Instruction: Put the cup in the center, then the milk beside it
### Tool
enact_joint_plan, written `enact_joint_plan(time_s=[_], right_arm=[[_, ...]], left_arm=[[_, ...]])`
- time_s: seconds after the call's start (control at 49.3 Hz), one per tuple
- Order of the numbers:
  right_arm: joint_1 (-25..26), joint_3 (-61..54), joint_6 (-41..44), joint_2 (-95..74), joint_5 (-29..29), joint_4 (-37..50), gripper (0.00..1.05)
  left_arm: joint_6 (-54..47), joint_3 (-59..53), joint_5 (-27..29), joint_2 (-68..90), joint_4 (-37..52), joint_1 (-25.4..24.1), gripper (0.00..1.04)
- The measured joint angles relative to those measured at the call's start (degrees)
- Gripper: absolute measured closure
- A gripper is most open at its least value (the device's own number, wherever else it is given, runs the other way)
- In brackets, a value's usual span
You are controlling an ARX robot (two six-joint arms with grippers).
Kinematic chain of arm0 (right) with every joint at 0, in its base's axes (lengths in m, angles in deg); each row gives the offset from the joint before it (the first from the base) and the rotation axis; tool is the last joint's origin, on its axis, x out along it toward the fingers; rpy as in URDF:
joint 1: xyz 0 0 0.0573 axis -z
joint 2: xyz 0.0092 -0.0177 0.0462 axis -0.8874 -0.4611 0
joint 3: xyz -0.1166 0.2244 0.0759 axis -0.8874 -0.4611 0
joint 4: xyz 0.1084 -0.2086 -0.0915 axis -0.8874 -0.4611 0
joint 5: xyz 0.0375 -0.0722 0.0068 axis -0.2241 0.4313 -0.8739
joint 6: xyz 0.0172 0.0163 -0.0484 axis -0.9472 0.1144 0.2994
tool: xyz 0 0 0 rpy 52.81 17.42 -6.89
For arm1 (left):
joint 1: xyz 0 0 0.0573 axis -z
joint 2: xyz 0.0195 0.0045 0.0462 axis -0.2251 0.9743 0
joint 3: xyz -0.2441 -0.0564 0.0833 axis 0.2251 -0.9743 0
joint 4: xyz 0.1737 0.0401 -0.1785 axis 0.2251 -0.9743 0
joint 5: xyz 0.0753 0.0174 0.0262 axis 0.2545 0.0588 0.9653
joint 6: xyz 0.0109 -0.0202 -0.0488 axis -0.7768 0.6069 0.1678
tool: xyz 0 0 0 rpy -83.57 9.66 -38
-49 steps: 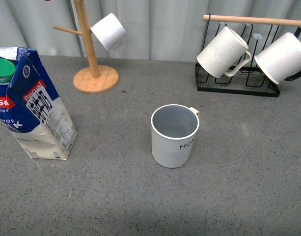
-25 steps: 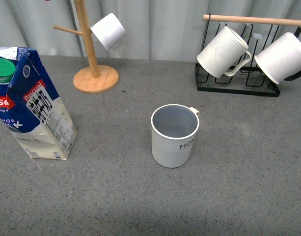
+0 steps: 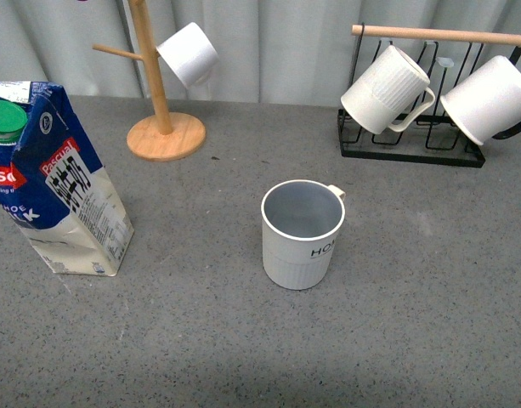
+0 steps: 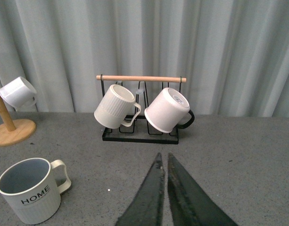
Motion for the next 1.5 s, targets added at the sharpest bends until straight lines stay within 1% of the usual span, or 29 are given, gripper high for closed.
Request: enact_joint_plan(time_s=[0.081,0.101,0.182,0.385,0.405,0.486,0.507,0.547,0.568,0.588,0.669,0.811,0.831,0.851,0.872,0.892,0.932,0.973,1.014,1.095,1.196,1.277,1.399,1.5], right_arm=[[0.0,0.0,0.0,0.0,0.0,0.0,0.86],[0.0,0.0,0.0,0.0,0.0,0.0,0.80],[0.0,0.0,0.0,0.0,0.0,0.0,0.70],[0.0,0.0,0.0,0.0,0.0,0.0,0.36],[0.0,0.0,0.0,0.0,0.0,0.0,0.34],[0.0,0.0,0.0,0.0,0.0,0.0,0.18],[0.0,0.0,0.0,0.0,0.0,0.0,0.16],[0.0,0.0,0.0,0.0,0.0,0.0,0.09],[0.0,0.0,0.0,0.0,0.0,0.0,0.08],[0.0,0.0,-0.1,0.0,0.0,0.0,0.07],[0.0,0.0,0.0,0.0,0.0,0.0,0.10],[0.0,0.0,0.0,0.0,0.0,0.0,0.09],[0.0,0.0,0.0,0.0,0.0,0.0,0.09],[0.0,0.0,0.0,0.0,0.0,0.0,0.09],[0.0,0.0,0.0,0.0,0.0,0.0,0.09],[0.0,0.0,0.0,0.0,0.0,0.0,0.09],[0.0,0.0,0.0,0.1,0.0,0.0,0.09],[0.0,0.0,0.0,0.1,0.0,0.0,0.09],[0.0,0.0,0.0,0.1,0.0,0.0,0.09],[0.0,0.0,0.0,0.1,0.0,0.0,0.09],[0.0,0.0,0.0,0.1,0.0,0.0,0.09],[0.0,0.0,0.0,0.1,0.0,0.0,0.09],[0.0,0.0,0.0,0.1,0.0,0.0,0.09],[0.0,0.0,0.0,0.1,0.0,0.0,0.09]], left_arm=[[0.0,0.0,0.0,0.0,0.0,0.0,0.07],[0.0,0.0,0.0,0.0,0.0,0.0,0.07],[0.0,0.0,0.0,0.0,0.0,0.0,0.07],[0.0,0.0,0.0,0.0,0.0,0.0,0.07],[0.0,0.0,0.0,0.0,0.0,0.0,0.07],[0.0,0.0,0.0,0.0,0.0,0.0,0.07],[0.0,0.0,0.0,0.0,0.0,0.0,0.07],[0.0,0.0,0.0,0.0,0.0,0.0,0.07],[0.0,0.0,0.0,0.0,0.0,0.0,0.07],[0.0,0.0,0.0,0.0,0.0,0.0,0.07],[0.0,0.0,0.0,0.0,0.0,0.0,0.07],[0.0,0.0,0.0,0.0,0.0,0.0,0.07],[0.5,0.3,1.3,0.7,-1.1,0.4,0.07],[1.6,1.3,3.4,1.6,-3.9,0.8,0.07],[3.7,3.2,5.6,4.7,-8.9,0.9,0.07],[6.1,4.7,6.1,8.4,-12.6,0.7,0.07],[8.3,5.8,5.4,12.7,-14.4,-0.3,0.07],[10.4,6.5,3.6,17.6,-13.0,-1.6,0.07],[11.7,7.6,2.3,22.5,-9.4,-3.0,0.07],[12.3,11.0,1.2,33.2,0.3,-4.6,0.07],[11.3,14.1,-0.1,45.9,10.8,-4.8,0.07],[10.0,15.9,-1.9,54.7,16.7,-4.0,0.07],[8.7,18.1,-4.8,62.1,19.4,-2.4,0.07],[7.7,19.0,-5.1,65.1,20.2,-1.6,0.07]])
